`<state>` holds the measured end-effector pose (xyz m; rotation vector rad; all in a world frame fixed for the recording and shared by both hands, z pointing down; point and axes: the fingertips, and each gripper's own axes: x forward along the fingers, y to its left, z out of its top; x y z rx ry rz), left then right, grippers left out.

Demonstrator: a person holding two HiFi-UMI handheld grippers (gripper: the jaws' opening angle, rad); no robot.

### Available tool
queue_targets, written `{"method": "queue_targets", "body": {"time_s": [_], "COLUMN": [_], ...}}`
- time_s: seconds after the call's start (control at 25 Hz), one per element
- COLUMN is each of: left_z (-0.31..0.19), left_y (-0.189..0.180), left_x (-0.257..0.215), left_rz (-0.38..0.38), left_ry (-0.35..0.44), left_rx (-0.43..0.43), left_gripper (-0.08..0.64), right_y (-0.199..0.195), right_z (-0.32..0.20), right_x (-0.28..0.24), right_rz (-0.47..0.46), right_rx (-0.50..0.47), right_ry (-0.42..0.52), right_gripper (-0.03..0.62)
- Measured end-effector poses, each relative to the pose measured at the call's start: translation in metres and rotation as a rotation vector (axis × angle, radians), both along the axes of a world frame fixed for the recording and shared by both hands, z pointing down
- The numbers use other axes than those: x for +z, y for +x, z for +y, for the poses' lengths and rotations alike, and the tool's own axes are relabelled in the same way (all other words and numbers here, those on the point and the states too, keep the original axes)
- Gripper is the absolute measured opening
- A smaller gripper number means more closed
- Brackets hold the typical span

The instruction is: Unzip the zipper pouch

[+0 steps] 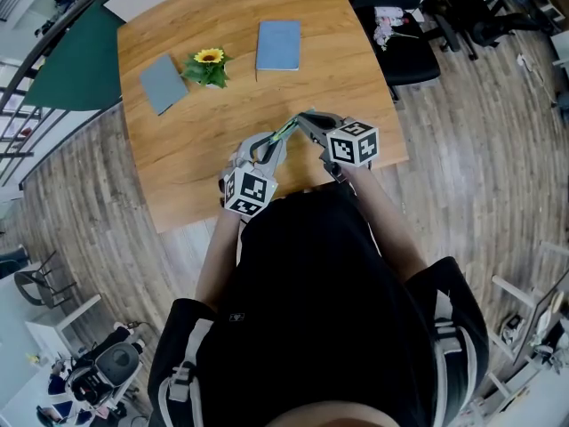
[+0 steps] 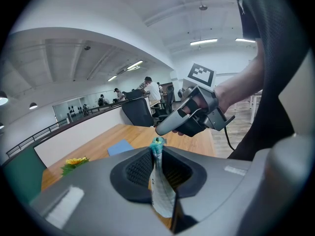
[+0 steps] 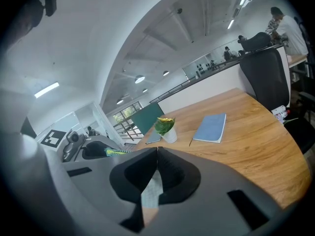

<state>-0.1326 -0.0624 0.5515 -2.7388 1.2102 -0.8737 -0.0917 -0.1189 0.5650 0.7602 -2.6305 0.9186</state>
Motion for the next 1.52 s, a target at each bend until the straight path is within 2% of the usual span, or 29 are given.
{"method": "queue_targets", "body": {"time_s": [0.68, 1.52], "left_z": [0.002, -0.003], "left_y": [-0.001, 0.002], "left_x": [-0.008, -0.017], "left_rz": [0.016, 0.033], "left_ry": [0.012, 0.014], "left_rx": [0.005, 0.004], "left_gripper": [0.041, 0.041], "right_y": [0.003, 0.019], "right_z": [-0.003, -0.020], "right_x": [-0.008, -0.011], "right_rz": [0.025, 0.023], "right_rx": [0.012, 0.062], "right_ry": [0.045, 0.050], "right_gripper": [0.008, 0.008]}}
